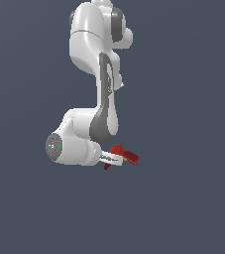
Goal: Pick up the object and move it to a goal position.
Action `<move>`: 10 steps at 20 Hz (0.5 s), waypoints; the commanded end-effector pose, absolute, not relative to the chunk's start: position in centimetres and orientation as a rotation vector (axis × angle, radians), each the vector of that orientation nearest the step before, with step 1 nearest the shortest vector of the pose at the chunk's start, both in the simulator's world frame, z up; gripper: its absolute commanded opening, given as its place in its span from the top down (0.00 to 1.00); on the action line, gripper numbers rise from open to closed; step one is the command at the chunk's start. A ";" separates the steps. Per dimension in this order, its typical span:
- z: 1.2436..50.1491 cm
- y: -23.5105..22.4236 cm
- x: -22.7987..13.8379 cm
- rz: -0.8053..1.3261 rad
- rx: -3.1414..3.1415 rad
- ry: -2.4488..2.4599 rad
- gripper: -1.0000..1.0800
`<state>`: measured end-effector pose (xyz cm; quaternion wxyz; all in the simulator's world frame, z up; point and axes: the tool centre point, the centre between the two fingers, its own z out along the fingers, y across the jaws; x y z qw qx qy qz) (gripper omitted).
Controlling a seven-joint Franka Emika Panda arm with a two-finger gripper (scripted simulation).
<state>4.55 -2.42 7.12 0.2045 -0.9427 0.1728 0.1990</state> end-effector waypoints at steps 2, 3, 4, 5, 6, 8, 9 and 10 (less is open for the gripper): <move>6.3 -2.4 4.8 0.600 -2.550 0.511 0.00; 6.1 -2.4 4.8 0.610 -2.532 0.518 0.00; 5.9 -2.4 4.8 0.619 -2.515 0.523 0.00; 5.8 -2.4 4.9 0.627 -2.499 0.528 0.00; 5.7 -2.4 4.9 0.634 -2.485 0.532 0.00; 5.4 -2.5 4.9 0.646 -2.461 0.538 0.00; 5.4 -2.5 4.9 0.650 -2.451 0.541 0.00; 5.3 -2.5 4.9 0.654 -2.443 0.543 0.00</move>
